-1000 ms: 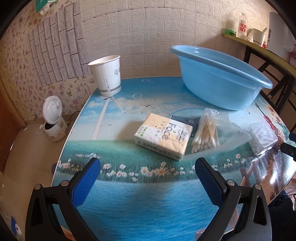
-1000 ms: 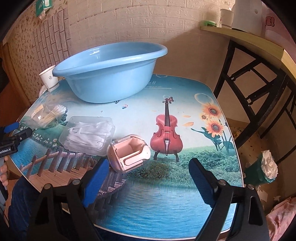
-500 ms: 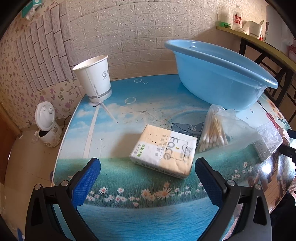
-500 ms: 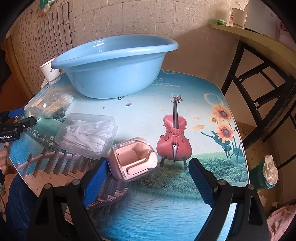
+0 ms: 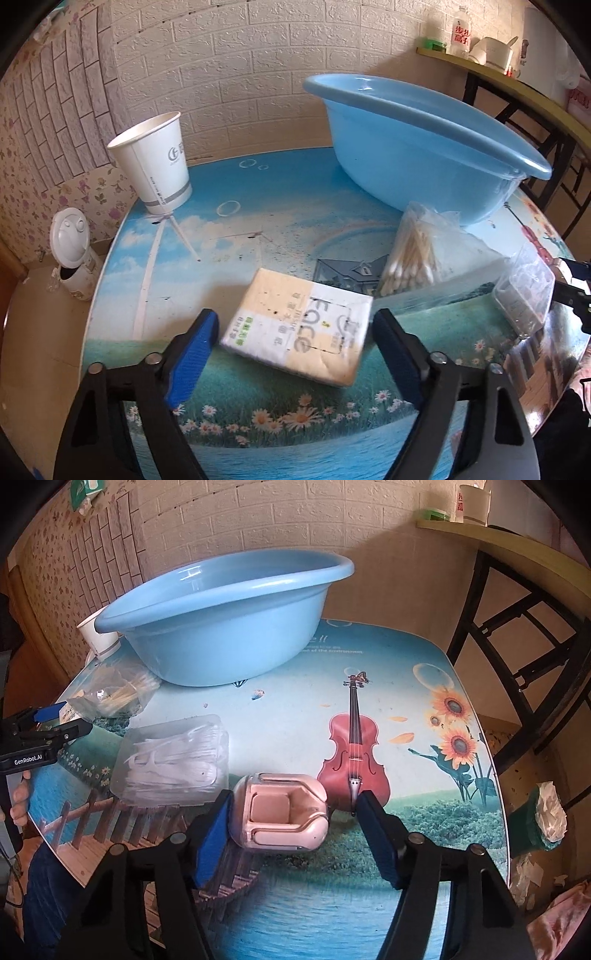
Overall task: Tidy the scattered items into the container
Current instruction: 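Grasp the Face tissue pack with the left gripper while the right grasps the pink holder, then lift and carry the tissue pack and pink holder over the blue basin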
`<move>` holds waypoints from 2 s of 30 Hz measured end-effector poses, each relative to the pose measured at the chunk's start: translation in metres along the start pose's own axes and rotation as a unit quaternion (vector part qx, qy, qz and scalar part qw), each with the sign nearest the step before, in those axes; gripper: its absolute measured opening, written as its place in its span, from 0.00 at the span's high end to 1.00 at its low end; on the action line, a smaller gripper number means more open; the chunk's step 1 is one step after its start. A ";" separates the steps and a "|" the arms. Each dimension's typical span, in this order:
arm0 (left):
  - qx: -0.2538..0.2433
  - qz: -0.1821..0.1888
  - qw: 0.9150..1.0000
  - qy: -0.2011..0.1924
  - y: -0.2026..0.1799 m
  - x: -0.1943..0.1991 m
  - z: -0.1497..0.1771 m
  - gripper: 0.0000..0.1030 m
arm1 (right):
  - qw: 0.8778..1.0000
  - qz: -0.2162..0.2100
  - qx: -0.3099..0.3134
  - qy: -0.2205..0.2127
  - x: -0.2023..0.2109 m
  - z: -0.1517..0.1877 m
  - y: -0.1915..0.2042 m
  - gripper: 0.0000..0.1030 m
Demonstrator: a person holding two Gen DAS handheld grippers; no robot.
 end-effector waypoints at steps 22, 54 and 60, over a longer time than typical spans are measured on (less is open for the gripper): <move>0.034 -0.010 0.999 -0.013 0.001 0.025 0.026 0.34 | 0.999 0.018 -0.026 -0.004 0.007 0.002 -0.013 0.51; 0.026 -0.008 0.999 -0.043 -0.004 0.026 0.024 0.30 | 0.999 0.032 -0.021 -0.012 0.005 0.005 -0.009 0.51; 0.026 -0.009 0.999 -0.036 -0.007 0.029 0.023 0.37 | 0.999 0.027 -0.021 -0.009 0.006 0.004 -0.009 0.51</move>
Point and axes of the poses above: each gripper's, at about its wrist camera, not at the fingertips, and x roughly against the way its jaws point, y to its left, z to its underside, the point moved 1 cm from there along -x, roughly the way its jaws point, and after that the axes turned 1 degree about -y, right-handed, at the moved point
